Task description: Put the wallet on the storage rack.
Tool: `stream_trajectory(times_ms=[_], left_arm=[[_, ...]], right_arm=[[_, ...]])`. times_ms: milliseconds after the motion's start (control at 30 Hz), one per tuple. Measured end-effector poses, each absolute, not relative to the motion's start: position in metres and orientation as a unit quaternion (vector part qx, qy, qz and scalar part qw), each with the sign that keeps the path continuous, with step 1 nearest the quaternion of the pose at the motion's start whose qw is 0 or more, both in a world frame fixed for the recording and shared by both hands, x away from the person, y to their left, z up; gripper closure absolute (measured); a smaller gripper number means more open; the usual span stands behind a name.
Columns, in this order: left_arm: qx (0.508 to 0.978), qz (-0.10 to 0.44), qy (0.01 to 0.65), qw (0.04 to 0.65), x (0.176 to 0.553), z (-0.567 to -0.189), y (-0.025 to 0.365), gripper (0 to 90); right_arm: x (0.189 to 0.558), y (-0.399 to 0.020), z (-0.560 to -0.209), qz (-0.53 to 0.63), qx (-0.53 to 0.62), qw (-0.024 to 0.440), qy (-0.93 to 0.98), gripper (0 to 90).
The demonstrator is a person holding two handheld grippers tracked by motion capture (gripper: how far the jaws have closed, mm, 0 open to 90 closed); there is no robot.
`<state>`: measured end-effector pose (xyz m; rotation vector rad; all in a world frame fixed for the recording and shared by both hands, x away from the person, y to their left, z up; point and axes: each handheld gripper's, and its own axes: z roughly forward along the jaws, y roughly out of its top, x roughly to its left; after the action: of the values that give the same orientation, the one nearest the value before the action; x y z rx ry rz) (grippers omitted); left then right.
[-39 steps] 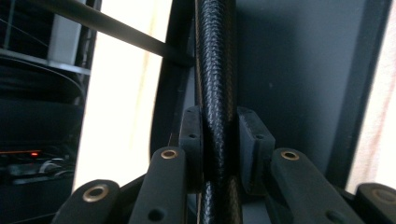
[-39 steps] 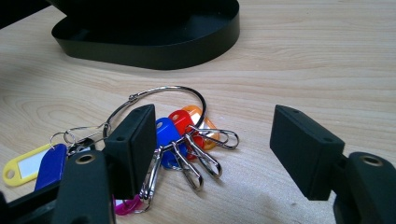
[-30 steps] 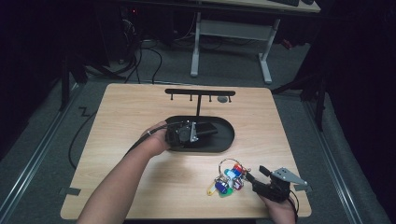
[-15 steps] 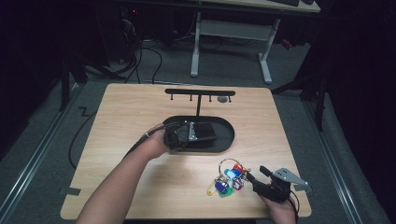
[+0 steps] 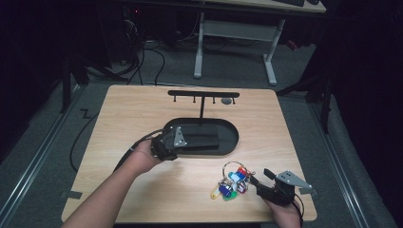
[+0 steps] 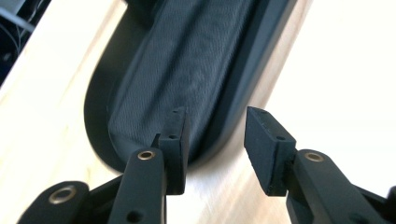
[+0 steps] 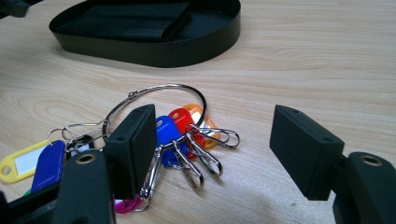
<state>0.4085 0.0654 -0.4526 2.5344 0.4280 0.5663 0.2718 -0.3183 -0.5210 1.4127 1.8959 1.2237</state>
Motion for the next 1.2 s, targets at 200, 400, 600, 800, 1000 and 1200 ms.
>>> stream_trajectory(times_ms=[200, 400, 600, 800, 1000, 1200], left_arm=[[0.917, 0.203, 0.198, 0.28, 0.385, -0.469, 0.095, 60.3], [0.902, 0.202, 0.23, 0.304, 0.358, -0.489, 0.123, 57.0], [0.875, 0.175, 0.28, 0.355, 0.328, -0.501, 0.151, 57.0], [0.865, 0.18, 0.3, 0.36, 0.307, -0.513, 0.167, 50.7], [0.857, 0.192, 0.3, 0.373, 0.295, -0.525, 0.173, 40.1], [0.849, 0.192, 0.313, 0.379, 0.299, -0.523, 0.184, 37.5]], right_arm=[[0.272, -0.317, -0.521, 0.444, 0.514, 0.239, 0.694, 32.4], [0.272, -0.318, -0.521, 0.447, 0.511, 0.236, 0.695, 34.1], [0.272, -0.319, -0.52, 0.447, 0.515, 0.234, 0.693, 34.6], [0.271, -0.316, -0.52, 0.443, 0.51, 0.242, 0.696, 34.6], [0.27, -0.314, -0.519, 0.439, 0.515, 0.259, 0.689, 35.1], [0.271, -0.31, -0.519, 0.43, 0.509, 0.268, 0.695, 36.7]])
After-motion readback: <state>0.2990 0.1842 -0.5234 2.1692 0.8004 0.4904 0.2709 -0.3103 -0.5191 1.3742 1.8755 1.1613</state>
